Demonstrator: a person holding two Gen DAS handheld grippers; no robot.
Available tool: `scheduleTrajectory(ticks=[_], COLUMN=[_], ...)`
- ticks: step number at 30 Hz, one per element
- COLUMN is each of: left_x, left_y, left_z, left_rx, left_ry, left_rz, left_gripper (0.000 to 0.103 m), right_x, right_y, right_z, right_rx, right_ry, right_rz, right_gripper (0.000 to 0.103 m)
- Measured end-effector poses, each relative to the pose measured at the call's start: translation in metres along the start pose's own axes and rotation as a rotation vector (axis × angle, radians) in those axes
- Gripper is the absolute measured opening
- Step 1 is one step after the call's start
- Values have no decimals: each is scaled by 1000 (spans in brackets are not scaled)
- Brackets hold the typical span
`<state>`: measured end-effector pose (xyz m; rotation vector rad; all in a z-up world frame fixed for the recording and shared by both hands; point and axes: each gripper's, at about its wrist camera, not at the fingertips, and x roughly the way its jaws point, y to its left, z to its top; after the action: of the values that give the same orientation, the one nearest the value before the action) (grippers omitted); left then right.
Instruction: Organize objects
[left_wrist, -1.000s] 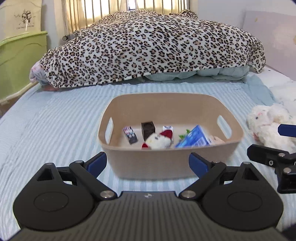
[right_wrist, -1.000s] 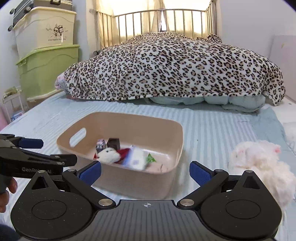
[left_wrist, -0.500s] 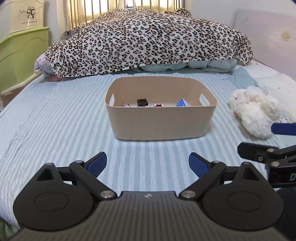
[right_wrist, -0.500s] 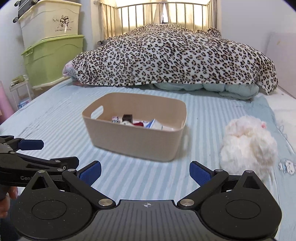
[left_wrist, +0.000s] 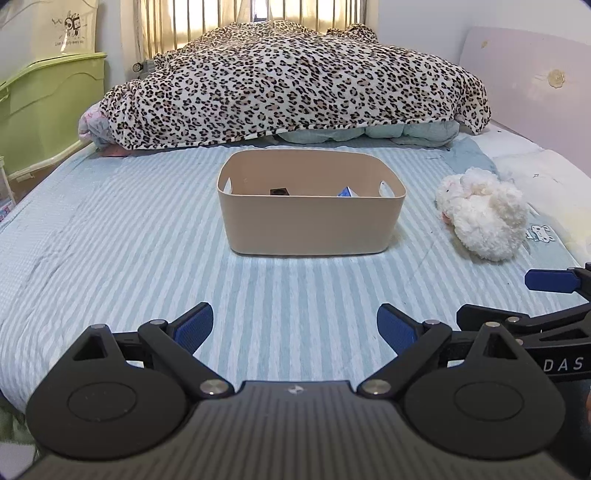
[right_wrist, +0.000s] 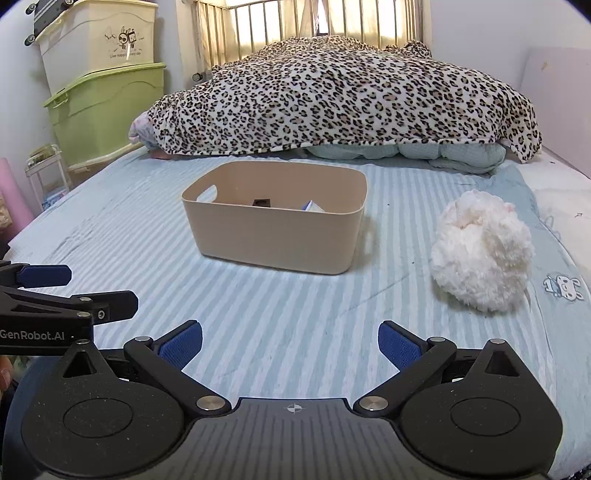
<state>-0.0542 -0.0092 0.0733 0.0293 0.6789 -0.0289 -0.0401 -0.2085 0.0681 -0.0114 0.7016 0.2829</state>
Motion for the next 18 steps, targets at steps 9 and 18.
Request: scheduleTrajectory(ticks=[9, 18], left_x=[-20, -30], left_y=[-5, -7], left_z=[-11, -13], left_rx=[5, 14], left_ry=[-2, -7], left_rz=[-9, -16], left_gripper=[96, 96], right_x=[-16, -26], right_y=[0, 4], right_z=[-10, -14], right_rx=[17, 6], right_ry=[18, 15], right_rz=[22, 14], right_gripper=[103, 103])
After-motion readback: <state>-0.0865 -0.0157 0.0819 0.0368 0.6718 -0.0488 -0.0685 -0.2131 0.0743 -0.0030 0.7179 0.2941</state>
